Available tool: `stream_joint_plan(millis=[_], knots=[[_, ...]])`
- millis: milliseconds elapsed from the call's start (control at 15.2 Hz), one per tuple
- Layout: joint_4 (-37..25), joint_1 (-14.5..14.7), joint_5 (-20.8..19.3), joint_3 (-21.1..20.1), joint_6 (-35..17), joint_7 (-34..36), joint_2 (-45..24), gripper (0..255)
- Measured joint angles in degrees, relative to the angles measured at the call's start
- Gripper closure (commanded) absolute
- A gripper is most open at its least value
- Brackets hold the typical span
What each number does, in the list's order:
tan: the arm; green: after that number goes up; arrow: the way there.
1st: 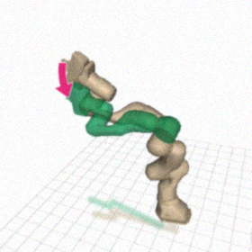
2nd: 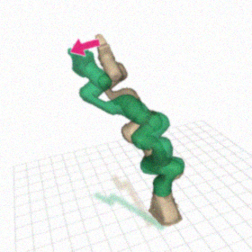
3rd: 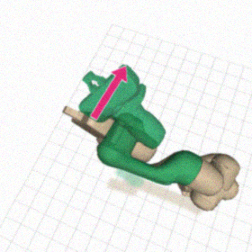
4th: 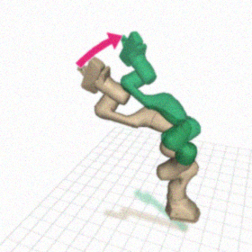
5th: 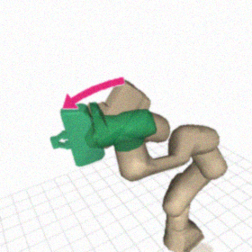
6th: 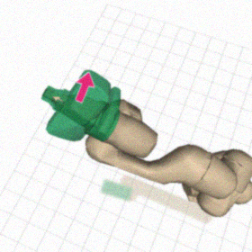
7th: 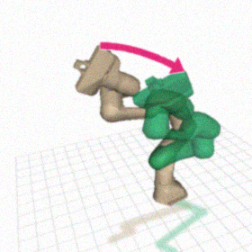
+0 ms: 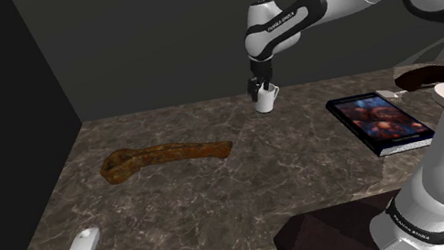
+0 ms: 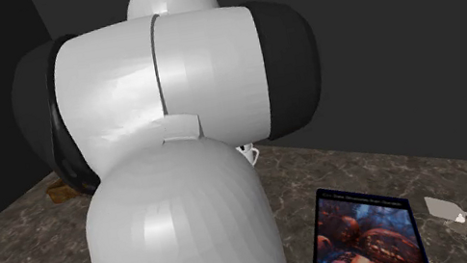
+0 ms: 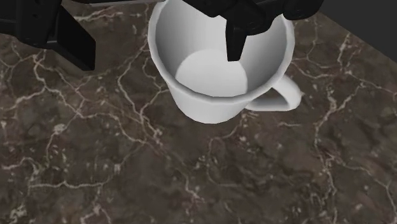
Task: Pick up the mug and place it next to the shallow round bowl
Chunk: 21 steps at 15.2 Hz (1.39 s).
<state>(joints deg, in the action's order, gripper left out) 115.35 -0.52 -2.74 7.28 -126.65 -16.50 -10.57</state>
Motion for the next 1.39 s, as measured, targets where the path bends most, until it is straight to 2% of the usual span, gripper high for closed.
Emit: stream_joint_plan(millis=[594, 660, 1386], knots=[[0.8, -0.1, 0.2, 0.0, -2.3, -0.1, -1.5, 0], [0.8, -0.1, 0.2, 0.0, -2.3, -0.1, -1.5, 255], [0.7, -0.1, 0.1, 0.0, -1.9, -0.1, -1.2, 255]])
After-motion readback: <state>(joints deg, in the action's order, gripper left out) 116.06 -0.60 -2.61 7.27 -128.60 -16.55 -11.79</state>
